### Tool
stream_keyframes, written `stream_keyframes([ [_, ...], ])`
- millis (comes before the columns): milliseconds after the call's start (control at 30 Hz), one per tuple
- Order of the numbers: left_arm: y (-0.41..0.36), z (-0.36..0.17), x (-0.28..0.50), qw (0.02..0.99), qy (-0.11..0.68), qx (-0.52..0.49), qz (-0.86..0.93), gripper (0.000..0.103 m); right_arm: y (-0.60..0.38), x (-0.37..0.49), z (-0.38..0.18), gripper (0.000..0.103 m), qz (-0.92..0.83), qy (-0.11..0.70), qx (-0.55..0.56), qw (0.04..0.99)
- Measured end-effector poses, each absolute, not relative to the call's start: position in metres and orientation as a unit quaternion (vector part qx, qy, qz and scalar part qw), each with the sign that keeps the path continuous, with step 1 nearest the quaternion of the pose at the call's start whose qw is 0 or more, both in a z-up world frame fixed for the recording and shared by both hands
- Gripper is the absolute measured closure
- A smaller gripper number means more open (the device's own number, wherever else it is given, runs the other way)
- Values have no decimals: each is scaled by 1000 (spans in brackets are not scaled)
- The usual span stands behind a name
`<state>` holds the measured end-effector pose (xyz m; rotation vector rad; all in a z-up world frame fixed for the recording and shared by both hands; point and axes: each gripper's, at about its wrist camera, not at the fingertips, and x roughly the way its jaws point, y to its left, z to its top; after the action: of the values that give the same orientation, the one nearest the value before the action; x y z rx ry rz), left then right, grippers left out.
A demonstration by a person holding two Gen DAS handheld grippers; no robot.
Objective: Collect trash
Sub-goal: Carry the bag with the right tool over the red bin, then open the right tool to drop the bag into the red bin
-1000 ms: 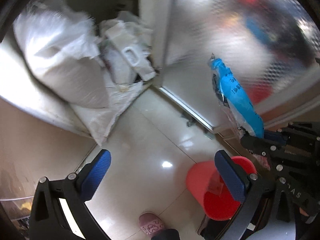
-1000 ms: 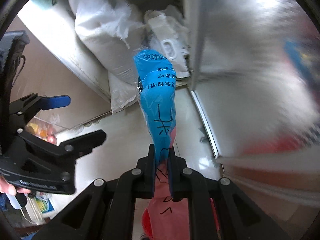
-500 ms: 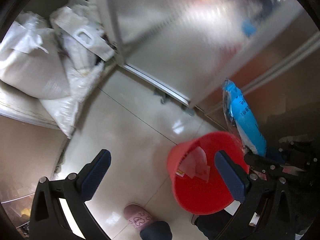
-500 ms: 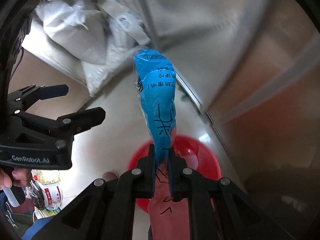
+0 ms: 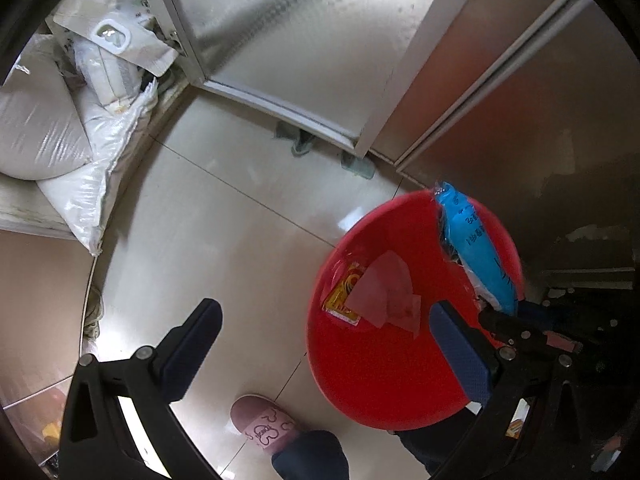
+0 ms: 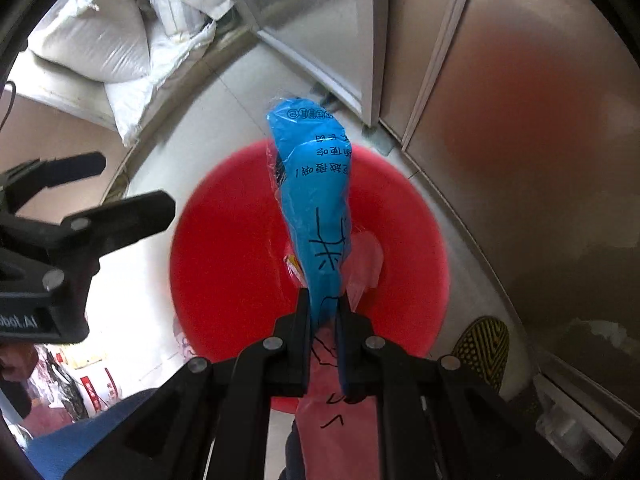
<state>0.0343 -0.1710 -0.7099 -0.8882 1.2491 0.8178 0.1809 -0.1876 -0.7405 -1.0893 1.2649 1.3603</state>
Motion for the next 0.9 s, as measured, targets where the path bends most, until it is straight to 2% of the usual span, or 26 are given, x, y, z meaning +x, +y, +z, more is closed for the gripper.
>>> stream_keyframes([
  [367,-180,-712,42,648,554,-384,354,0,-190,182,-756,91,533,535,-458,470],
  [433,-181,-705,41,649,553,-384,354,0,-190,181,-751,84,532,531,-459,474],
  [467,-180,-701,40,649,551,-388,352,0,-191,182,-747,70,533,531,-456,476],
  [500,-179,-697,39,650,549,-392,351,0,-191,182,-747,53,533,531,-451,480],
  [533,-178,-692,38,651,548,-392,350,0,-192,182,-743,47,535,529,-447,483],
  [733,-171,-643,30,661,542,-384,348,0,-192,172,-696,40,553,509,-437,494],
  [800,-167,-619,25,667,538,-378,351,0,-190,168,-670,34,564,493,-433,500],
  [900,-156,-574,15,674,533,-367,358,0,-182,159,-622,32,583,469,-425,509],
])
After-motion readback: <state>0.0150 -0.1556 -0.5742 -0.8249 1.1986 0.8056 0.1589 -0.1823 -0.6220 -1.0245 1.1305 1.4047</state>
